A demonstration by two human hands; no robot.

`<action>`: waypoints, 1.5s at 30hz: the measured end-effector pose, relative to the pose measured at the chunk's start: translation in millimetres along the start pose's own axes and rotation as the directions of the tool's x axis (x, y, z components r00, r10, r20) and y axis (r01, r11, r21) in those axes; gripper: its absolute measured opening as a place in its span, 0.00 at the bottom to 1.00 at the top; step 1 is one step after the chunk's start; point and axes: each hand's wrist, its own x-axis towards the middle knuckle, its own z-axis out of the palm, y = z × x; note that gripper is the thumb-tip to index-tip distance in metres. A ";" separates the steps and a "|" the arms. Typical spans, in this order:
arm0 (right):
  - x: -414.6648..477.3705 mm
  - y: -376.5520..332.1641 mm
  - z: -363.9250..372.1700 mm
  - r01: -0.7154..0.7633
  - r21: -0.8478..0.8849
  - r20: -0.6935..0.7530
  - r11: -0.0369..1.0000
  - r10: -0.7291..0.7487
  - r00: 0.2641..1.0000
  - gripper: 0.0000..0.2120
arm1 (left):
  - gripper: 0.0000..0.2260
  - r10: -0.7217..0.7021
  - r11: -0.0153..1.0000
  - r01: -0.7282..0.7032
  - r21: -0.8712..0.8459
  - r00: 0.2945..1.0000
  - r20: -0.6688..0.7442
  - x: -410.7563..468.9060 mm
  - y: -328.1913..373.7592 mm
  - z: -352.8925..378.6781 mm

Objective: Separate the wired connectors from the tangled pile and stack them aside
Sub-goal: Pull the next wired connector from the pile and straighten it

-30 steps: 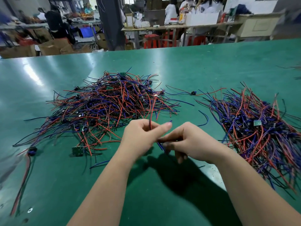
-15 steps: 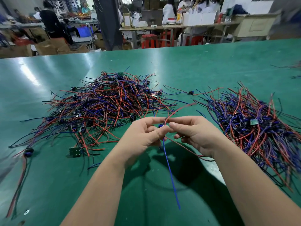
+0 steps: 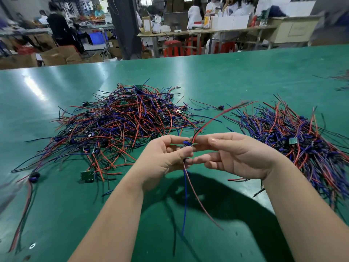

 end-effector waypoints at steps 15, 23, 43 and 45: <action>19.4 10.7 5.3 0.121 -0.303 -0.464 0.945 -0.258 0.847 0.02 | 0.03 -0.182 0.979 0.182 0.093 0.983 -0.012 -1.8 -11.3 18.6; 5.4 -10.9 -17.4 0.384 -0.001 -0.695 0.923 -0.277 0.664 0.04 | 0.07 -0.319 0.941 0.287 0.179 0.928 0.191 -10.2 -5.1 23.5; 23.3 19.9 16.8 0.437 -0.307 -0.231 0.845 -0.512 0.827 0.11 | 0.19 -0.231 0.892 0.190 -0.411 0.972 -0.053 -2.3 11.0 22.5; 25.0 21.2 19.6 0.451 -0.241 -0.299 0.859 -0.508 0.808 0.08 | 0.18 -0.207 0.951 0.176 -0.255 0.973 -0.098 -2.9 5.1 26.1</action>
